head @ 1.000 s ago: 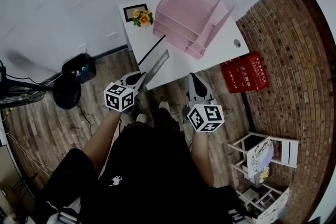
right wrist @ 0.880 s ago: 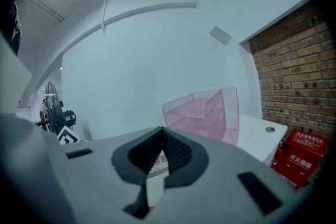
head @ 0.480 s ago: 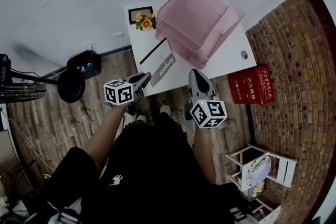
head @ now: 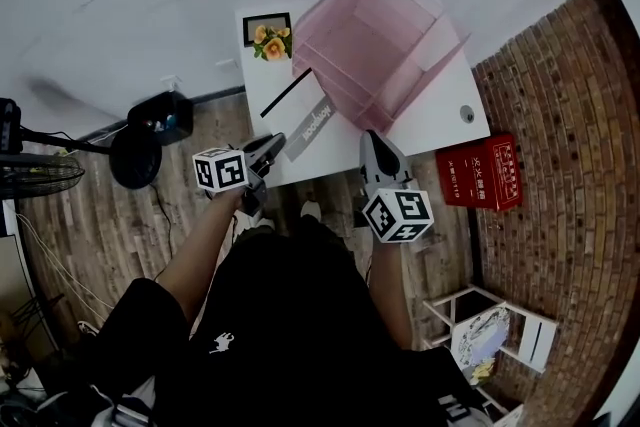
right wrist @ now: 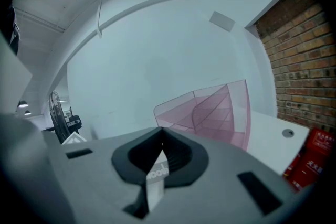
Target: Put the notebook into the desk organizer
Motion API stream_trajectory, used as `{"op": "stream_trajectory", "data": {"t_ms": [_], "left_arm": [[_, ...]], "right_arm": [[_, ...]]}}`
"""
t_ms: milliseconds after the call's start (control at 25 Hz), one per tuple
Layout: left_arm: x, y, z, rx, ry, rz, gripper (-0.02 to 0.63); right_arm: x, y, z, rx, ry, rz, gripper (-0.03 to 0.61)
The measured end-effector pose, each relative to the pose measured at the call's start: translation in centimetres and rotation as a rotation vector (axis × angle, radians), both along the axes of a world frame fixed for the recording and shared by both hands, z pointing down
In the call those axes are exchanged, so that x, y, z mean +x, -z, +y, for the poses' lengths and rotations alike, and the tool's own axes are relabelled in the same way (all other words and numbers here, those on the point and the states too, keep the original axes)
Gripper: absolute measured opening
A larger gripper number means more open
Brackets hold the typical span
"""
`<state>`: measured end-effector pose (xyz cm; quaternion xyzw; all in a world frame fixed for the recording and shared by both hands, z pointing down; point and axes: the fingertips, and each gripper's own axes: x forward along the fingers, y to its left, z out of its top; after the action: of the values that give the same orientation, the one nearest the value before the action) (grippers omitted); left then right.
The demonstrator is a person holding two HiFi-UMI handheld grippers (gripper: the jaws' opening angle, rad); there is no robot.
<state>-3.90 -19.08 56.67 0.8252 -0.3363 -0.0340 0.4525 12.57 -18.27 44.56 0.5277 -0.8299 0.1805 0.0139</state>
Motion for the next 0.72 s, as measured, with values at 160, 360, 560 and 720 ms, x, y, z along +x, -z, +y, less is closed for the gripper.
{"op": "stream_trajectory", "data": {"t_ms": [160, 360, 560, 720], "left_arm": [[0.3, 0.6, -1.1, 0.005, 0.013, 0.053, 0.008], [0.9, 1.8, -2.3, 0.018, 0.016, 0.133, 0.009], [1.0, 2.6, -3.0, 0.01, 0.025, 0.225, 0.008], [1.2, 3.5, -3.4, -0.006, 0.041, 0.311, 0.008]], "right_arm": [[0.6, -0.5, -0.3, -0.01, -0.002, 0.001, 0.003], [0.9, -0.7, -0.6, -0.013, -0.001, 0.008, 0.003], [1.2, -0.7, -0.8, -0.015, -0.002, 0.021, 0.003], [1.6, -0.7, -1.3, -0.012, -0.007, 0.025, 0.003]]}}
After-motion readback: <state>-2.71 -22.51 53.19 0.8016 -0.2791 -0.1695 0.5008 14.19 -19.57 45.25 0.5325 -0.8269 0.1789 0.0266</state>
